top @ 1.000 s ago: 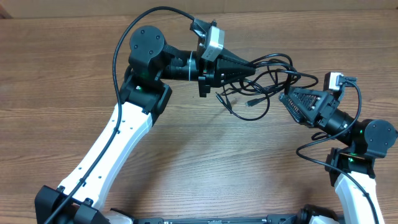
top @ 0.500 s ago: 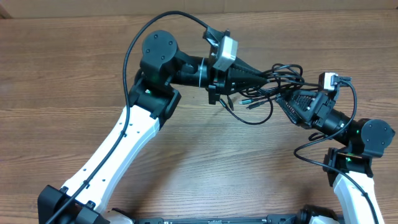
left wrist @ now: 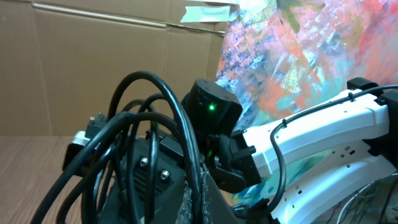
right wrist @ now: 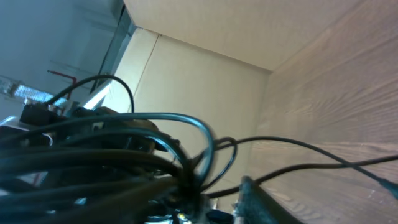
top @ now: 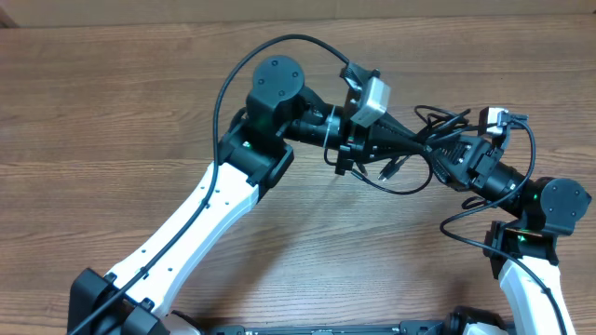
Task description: Untangle cables
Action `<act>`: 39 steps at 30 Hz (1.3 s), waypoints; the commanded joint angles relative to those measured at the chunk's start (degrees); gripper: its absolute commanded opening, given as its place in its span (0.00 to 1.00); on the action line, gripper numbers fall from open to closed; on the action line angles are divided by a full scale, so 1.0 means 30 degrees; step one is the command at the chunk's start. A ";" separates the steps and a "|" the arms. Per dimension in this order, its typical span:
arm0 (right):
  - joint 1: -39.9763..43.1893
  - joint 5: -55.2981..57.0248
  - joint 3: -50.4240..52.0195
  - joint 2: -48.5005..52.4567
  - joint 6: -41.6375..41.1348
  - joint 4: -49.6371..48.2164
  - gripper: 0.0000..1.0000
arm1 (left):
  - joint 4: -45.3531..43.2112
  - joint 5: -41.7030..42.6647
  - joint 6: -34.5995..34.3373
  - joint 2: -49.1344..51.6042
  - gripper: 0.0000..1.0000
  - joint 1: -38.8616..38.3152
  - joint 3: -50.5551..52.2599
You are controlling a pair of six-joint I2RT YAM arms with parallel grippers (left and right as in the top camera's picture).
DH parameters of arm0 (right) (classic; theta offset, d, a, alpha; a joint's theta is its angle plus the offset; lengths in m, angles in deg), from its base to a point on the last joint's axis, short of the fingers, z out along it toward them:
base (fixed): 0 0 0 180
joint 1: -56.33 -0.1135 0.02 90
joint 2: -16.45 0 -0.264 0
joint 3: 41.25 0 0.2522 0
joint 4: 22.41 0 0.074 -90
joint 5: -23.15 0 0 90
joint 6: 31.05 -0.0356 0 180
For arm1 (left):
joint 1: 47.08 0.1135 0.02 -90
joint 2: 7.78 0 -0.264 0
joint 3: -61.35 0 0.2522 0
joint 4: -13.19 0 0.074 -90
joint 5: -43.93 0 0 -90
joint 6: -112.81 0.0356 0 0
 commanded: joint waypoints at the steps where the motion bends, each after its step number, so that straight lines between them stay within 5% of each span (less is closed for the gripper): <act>1: -0.0175 0.0153 -0.0379 -0.0073 0.0022 -0.0168 0.32 | -0.0036 0.0000 0.0517 0.0328 0.04 -0.0153 -0.0379; 11: -0.0175 -0.0036 -0.0379 -0.0073 0.0022 -0.0160 0.17 | -0.0080 -0.1188 0.0991 0.0328 0.04 -0.0051 -0.0379; 15: -0.0175 -0.0270 -0.0379 -0.0073 0.0015 -0.0168 0.04 | -0.0015 -0.2419 0.1013 0.0328 0.04 0.0277 -0.0379; 27: -0.0175 -0.0750 -0.0379 -0.0073 0.0022 -0.0168 0.04 | 0.0372 -0.3628 0.1020 0.0342 0.04 0.2339 -0.0379; 39: -0.0175 -0.1086 -0.0379 -0.0073 0.0022 -0.1005 0.04 | 0.5093 -0.7927 0.1530 0.0350 0.07 0.3388 -0.0379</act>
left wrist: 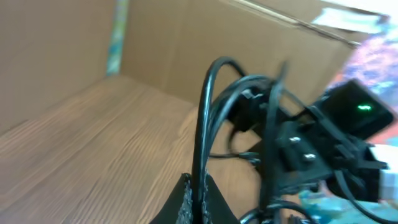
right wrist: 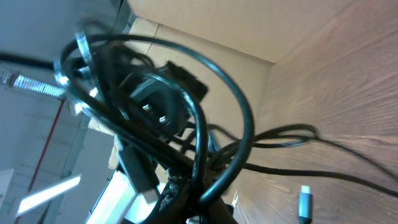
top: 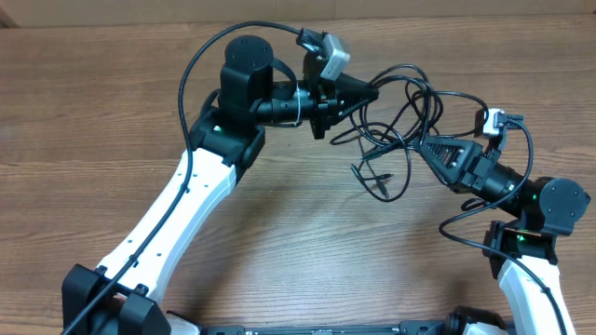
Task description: Untangle cables
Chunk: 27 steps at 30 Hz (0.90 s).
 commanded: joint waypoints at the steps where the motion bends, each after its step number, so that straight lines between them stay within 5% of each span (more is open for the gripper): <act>1: -0.0073 -0.0423 -0.0379 -0.0109 0.0015 -0.0678 0.04 | 0.0787 -0.2404 0.0648 0.0138 0.10 0.0226 -0.0357; 12: -0.0073 -0.0401 -0.0379 -0.0109 0.0015 -0.1246 0.04 | 0.4495 -0.5333 0.0707 0.0138 0.12 0.0226 -0.0357; 20: -0.0073 -0.0386 -0.0379 -0.0109 0.0015 -0.1246 0.04 | 0.6462 -0.6244 0.0721 0.0138 0.24 0.0204 -0.0357; 27: -0.0073 -0.0372 -0.0379 -0.0109 0.0015 -0.1246 0.04 | 0.9559 -0.8983 0.3133 0.0138 0.22 0.0204 -0.0357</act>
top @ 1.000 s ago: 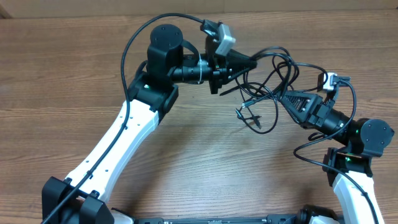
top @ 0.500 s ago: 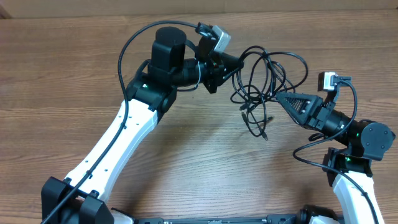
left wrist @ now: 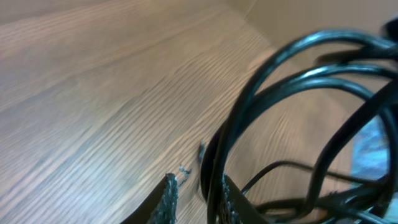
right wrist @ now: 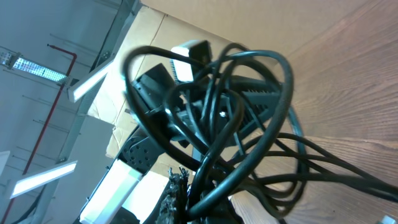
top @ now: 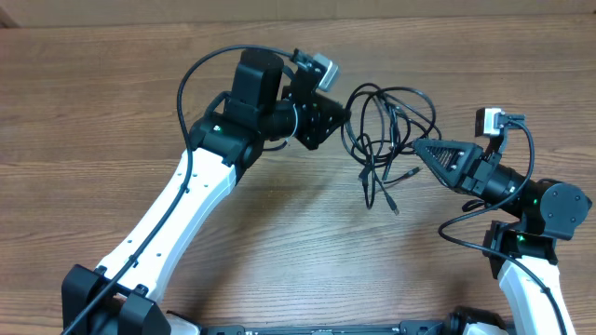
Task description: Untangle cables
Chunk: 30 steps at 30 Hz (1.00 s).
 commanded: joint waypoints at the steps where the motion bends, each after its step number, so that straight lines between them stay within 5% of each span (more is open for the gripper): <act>1: -0.0066 0.0044 -0.0379 -0.0109 -0.0007 -0.0262 0.04 | 0.1246 -0.3388 0.1399 0.0131 0.22 0.0211 -0.0291; 14: -0.0066 0.0102 -0.0379 -0.0109 -0.0007 -0.0255 0.04 | 0.4284 -0.9770 0.1392 0.0131 0.18 0.0219 -0.0291; 17: -0.0066 0.0160 -0.0379 -0.0109 -0.0007 -0.0255 0.04 | 0.4437 -0.9471 0.1362 0.0131 0.04 0.0219 -0.0291; 20: -0.0066 0.0168 -0.0379 -0.0109 -0.0007 -0.0255 0.04 | 0.3920 -0.6885 0.1392 0.0131 0.04 0.0219 -0.0291; 23: -0.0066 0.0175 -0.0379 -0.0109 -0.0007 -0.0255 0.04 | 0.2521 -0.2805 0.1625 0.0131 0.25 0.0233 -0.0291; 30: -0.0007 0.0168 -0.0379 -0.0109 -0.0007 -0.0248 0.04 | -0.1348 0.5348 0.2390 0.0131 0.35 0.0233 -0.0291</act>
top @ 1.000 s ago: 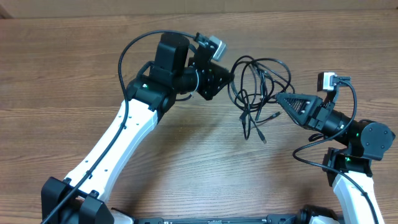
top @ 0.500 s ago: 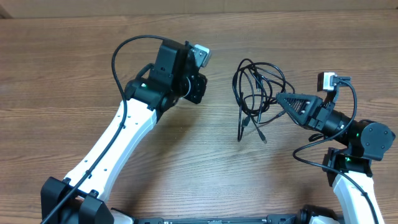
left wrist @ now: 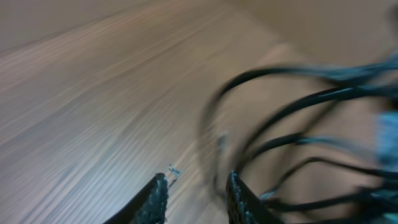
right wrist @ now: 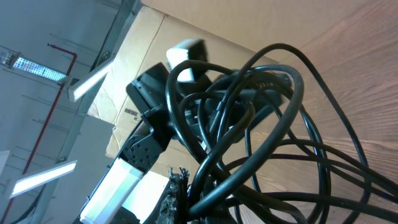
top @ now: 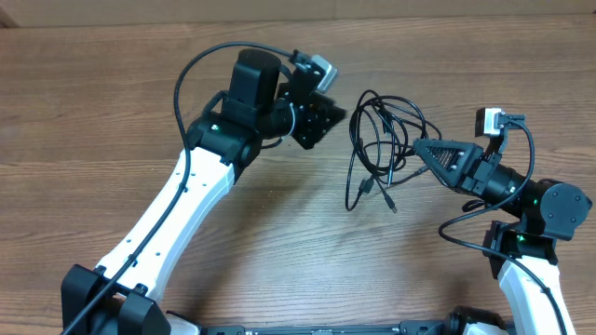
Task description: Untangle cables
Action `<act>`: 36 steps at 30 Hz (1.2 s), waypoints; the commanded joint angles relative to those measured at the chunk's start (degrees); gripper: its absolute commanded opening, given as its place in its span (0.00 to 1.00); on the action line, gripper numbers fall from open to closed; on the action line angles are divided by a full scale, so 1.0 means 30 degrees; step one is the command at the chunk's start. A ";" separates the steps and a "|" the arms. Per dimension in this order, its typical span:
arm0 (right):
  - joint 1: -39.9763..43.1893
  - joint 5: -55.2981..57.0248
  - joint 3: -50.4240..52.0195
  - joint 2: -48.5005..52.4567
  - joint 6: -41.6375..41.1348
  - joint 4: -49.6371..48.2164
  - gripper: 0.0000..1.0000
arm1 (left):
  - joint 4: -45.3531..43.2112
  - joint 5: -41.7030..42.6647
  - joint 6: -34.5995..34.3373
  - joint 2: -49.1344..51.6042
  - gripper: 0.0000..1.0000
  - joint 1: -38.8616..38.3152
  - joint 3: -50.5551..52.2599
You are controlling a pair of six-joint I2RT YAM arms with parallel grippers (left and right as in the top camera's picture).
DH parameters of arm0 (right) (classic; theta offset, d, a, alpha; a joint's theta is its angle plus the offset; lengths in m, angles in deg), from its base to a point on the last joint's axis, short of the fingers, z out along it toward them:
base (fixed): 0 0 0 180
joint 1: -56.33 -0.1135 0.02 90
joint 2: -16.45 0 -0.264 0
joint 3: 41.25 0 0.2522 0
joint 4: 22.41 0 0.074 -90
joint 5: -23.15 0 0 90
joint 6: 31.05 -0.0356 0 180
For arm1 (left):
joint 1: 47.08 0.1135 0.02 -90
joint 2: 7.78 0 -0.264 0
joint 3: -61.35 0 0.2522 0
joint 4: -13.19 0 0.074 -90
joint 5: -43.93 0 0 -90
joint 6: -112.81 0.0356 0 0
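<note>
A tangle of black cables (top: 384,140) hangs in loops over the wooden table (top: 112,112), with two plug ends trailing down near the middle. My right gripper (top: 419,147) is shut on the bundle from the right; in its wrist view the loops (right wrist: 273,124) fan out from the gripper (right wrist: 194,194). My left gripper (top: 328,113) sits just left of the tangle. Its fingers (left wrist: 160,190) stand apart around the left gripper (left wrist: 197,182), with nothing between them, and the blurred cables (left wrist: 292,118) lie just beyond.
Bare wood spreads to the left and front of the arms. A cardboard wall runs along the table's far edge. The left arm's white link (top: 200,200) crosses the front left. The right arm's base (top: 531,242) is at the right edge.
My left gripper has opened wider and let go of the cable strand it had between its fingers. The tangle now hangs from the right gripper alone, slightly more to the right and lower.
Both grippers were close together, shut on the bunched cables right of centre. Then the left had moved left, drawing the tangle out into wide loops. Then it stood at the loops with its jaws loosening, and now it is open and free of them.
</note>
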 commanded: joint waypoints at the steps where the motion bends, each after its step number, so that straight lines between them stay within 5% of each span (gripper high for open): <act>1: -0.0015 0.0160 -0.0379 -0.0109 0.0000 -0.0197 0.04 | -0.0954 0.5588 0.0517 0.0124 0.37 0.0102 -0.0284; 11: -0.0022 0.0160 -0.0379 -0.0109 -0.0503 -0.0503 0.04 | -0.1239 0.5872 0.0525 0.0189 0.48 -0.0707 -0.0284; 18: -0.0022 0.0146 -0.0379 -0.0109 -0.2361 -0.3475 0.04 | -0.1479 0.3016 0.0510 0.0605 0.60 -0.2120 -0.0284; 23: -0.0022 0.0051 -0.0379 -0.0109 -0.2951 -0.3723 0.04 | -0.2310 0.2856 0.0510 0.1224 0.79 -0.2696 -0.0284; 25: -0.0022 0.0007 -0.0379 -0.0109 -0.3024 -0.3745 0.04 | -0.2565 0.2856 0.0510 0.1501 0.99 -0.2725 -0.0284; 36: -0.0044 0.0000 -0.0379 -0.0109 -0.4677 -0.5552 0.04 | -0.2710 0.1406 0.0357 0.3424 1.00 -0.2725 -0.0284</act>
